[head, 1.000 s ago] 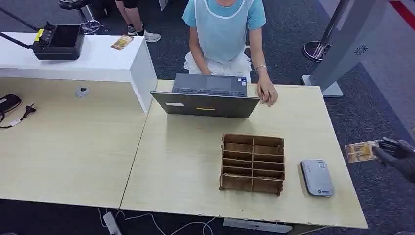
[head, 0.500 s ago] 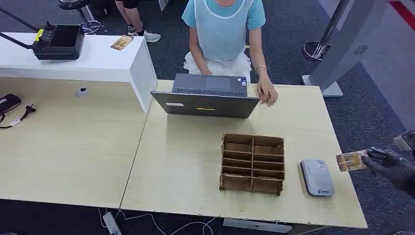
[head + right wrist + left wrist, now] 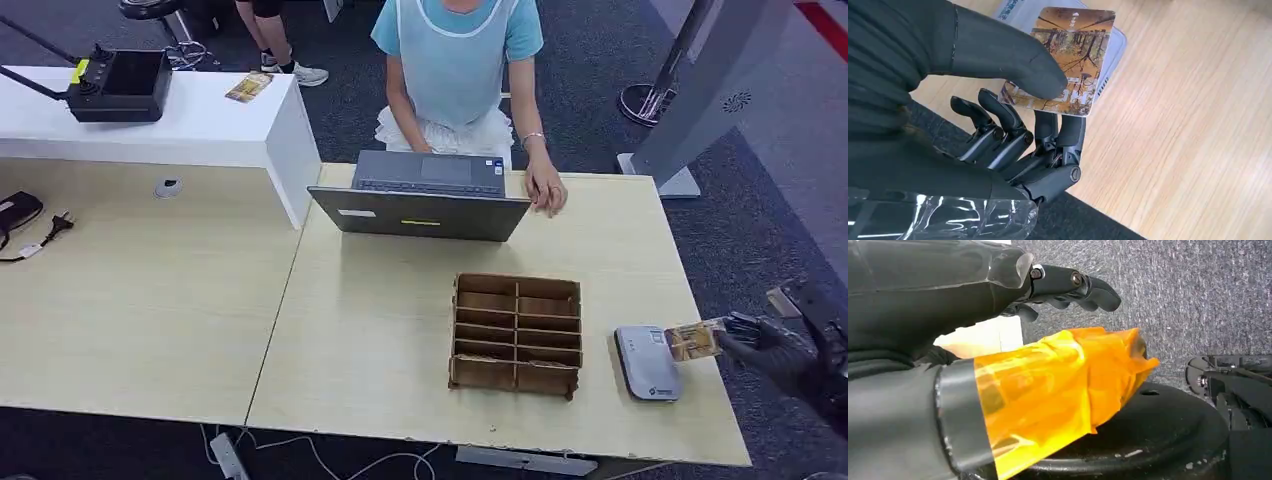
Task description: Pass the card to the sensor for recognition and then transmit it.
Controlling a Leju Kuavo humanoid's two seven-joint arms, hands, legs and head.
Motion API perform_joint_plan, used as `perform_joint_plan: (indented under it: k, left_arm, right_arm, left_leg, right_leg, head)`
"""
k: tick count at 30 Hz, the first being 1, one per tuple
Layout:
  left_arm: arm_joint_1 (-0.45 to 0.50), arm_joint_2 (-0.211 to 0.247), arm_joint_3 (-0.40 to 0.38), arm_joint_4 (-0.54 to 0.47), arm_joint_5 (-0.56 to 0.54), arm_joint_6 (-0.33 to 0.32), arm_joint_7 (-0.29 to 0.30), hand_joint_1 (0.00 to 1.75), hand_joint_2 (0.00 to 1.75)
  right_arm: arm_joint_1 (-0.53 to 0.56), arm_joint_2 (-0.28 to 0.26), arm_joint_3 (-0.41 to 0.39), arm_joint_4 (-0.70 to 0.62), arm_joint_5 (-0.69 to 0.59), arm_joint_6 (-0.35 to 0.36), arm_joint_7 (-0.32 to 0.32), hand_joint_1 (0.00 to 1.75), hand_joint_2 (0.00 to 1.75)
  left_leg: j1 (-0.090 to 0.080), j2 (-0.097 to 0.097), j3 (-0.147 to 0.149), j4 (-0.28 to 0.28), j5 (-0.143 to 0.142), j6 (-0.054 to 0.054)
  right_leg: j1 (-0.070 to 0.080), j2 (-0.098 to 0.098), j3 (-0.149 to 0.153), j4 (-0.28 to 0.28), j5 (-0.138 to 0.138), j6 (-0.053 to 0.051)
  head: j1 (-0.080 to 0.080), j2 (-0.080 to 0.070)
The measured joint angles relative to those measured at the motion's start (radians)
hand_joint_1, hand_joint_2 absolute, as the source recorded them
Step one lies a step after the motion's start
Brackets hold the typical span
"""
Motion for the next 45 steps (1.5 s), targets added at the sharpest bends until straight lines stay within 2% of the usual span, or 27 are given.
perform_joint_plan:
  k: [33,39,45]
  left_arm:
    - [0.0,0.003,-0.005,0.0,-0.012,0.01,0.019,0.0,0.0]
    - [0.0,0.003,-0.005,0.0,-0.012,0.01,0.019,0.0,0.0]
    - [-0.001,0.005,-0.006,0.0,-0.01,0.011,0.021,0.0,0.0]
  right_arm:
    - [-0.036,0.045,0.113,0.02,0.044,-0.028,0.018,1.75,1.75]
    - [-0.037,0.045,0.114,0.021,0.045,-0.029,0.018,1.75,1.75]
    - [-0.053,0.07,0.145,0.062,0.104,-0.081,0.018,1.75,1.75]
  left_leg:
    - [0.0,0.0,0.0,0.0,0.0,0.0]
    - [0.0,0.0,0.0,0.0,0.0,0.0]
    - [0.0,0.0,0.0,0.0,0.0,0.0]
  right_leg:
    - [0.0,0.0,0.0,0.0,0.0,0.0]
    - [0.0,0.0,0.0,0.0,0.0,0.0]
    - [0.0,0.0,0.0,0.0,0.0,0.0]
  head:
    - [0.0,0.0]
    - [0.0,0.0]
    - [0.0,0.0]
